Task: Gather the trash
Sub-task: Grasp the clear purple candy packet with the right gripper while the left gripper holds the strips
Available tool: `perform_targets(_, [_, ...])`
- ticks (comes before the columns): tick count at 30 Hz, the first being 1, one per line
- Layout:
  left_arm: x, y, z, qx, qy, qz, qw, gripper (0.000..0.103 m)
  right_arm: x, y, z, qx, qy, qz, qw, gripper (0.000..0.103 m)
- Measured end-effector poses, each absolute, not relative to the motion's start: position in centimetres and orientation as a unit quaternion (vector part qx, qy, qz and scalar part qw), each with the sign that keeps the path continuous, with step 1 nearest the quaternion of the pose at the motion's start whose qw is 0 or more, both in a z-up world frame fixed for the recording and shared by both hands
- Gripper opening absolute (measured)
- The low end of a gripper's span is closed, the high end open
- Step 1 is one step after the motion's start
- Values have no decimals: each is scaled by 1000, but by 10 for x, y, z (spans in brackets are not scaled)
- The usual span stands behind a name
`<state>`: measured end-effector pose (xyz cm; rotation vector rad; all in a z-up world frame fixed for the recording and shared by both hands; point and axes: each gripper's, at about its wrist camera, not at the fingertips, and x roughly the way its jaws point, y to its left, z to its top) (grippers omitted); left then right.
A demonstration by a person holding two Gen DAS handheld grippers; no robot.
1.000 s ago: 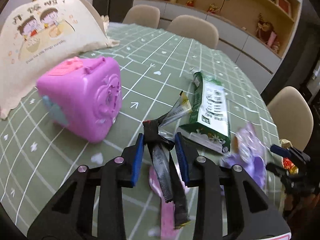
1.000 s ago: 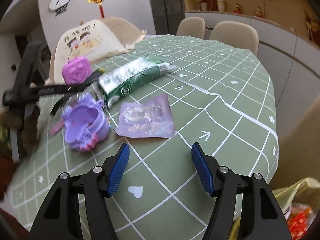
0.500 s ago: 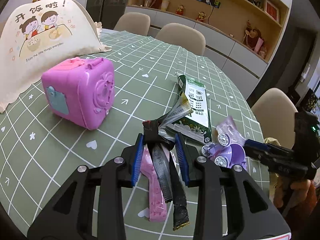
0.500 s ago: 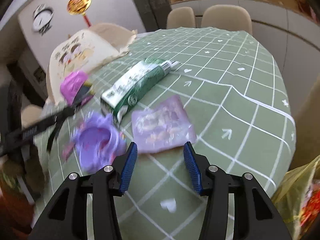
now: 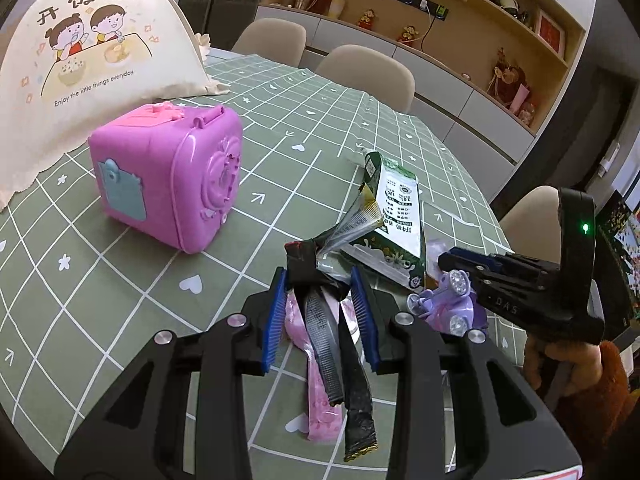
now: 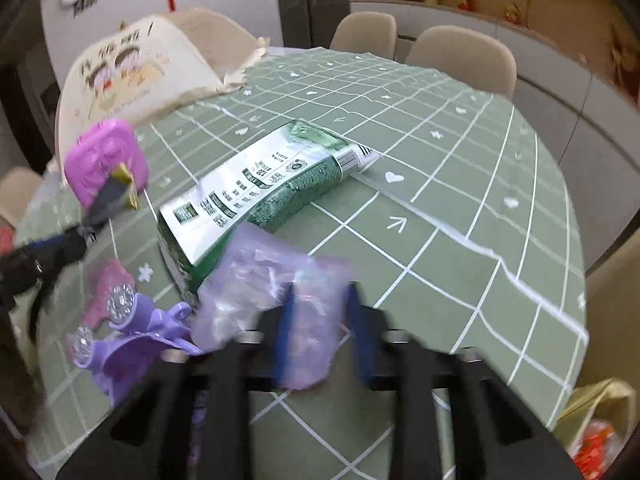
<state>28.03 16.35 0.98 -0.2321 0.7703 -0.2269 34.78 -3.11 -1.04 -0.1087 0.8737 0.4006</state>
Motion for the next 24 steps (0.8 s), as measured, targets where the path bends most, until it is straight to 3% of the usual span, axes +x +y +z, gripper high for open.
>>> perform_targets(4, [278,164,13,-114,369,-113,916,31,339,-30,-3,-57,412,209,885,4])
perform_targets(18, [276,170,18,-128,363,-116,916,31,333,-53,8,-25,407,216,887,5])
perform_targets(20, [277,172,17,-131,365,-117,914,31,337,-61,3,-16,411,196,890,9])
perform_targets(24, [279,172,15,-135,370,-119,912,31,337,-63,-10,2,425,196,884,43])
